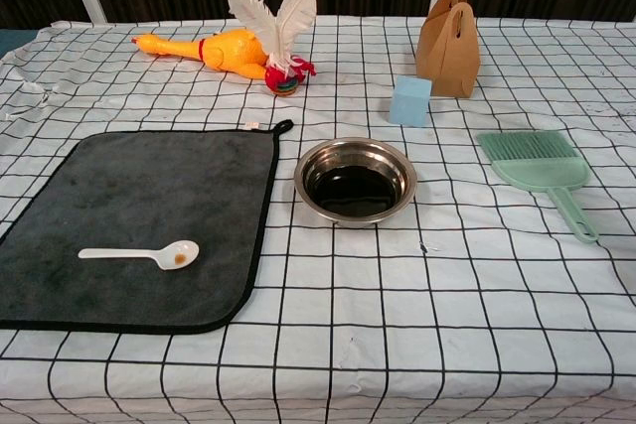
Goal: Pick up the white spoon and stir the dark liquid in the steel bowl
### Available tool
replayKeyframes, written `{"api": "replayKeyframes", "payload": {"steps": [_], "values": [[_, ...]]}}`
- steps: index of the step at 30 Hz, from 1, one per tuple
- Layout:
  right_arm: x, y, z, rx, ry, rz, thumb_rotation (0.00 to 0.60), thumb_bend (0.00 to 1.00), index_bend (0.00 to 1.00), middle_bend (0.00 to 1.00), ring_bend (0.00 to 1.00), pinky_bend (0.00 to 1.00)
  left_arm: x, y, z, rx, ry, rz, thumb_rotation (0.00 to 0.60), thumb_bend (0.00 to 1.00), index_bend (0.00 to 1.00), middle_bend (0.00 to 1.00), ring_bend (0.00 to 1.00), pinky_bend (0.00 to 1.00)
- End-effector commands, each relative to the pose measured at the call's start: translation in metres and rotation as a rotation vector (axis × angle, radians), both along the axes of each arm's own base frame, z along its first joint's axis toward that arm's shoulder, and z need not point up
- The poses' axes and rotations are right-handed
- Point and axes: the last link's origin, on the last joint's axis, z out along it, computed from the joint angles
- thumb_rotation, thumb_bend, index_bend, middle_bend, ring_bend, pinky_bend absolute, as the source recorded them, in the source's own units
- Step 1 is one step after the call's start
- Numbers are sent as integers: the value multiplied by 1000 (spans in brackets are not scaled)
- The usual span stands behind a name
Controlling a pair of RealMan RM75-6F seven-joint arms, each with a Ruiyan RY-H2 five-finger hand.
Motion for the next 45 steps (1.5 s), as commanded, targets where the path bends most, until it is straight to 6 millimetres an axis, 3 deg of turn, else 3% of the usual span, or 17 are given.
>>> {"api": "replayKeyframes", "payload": {"steps": [1,16,28,35,40,45], "values": [[-1,1,0,-1,2,-1,600,220,0,106,225,299,3,-3,-2,1,11,-12,600,242,174,144,24,112],[-6,6,3,-3,13,-18,600,220,0,106,225,299,-6,-11,-5,37,54,-5,600,242,174,144,24,112],[-25,25,9,9,65,-90,600,219,0,107,225,299,-38,-20,4,171,165,82,600,241,162,181,34,119],[-51,73,21,-19,65,-192,600,220,0,107,227,299,-90,-42,9,242,210,316,600,241,161,201,34,120],[-70,119,15,21,96,-343,600,220,0,106,227,299,-136,-68,-15,138,268,484,600,246,149,229,34,111],[-82,150,-1,14,98,-413,600,220,0,107,226,299,-156,-83,-49,1,324,578,600,261,134,250,37,104]]}}
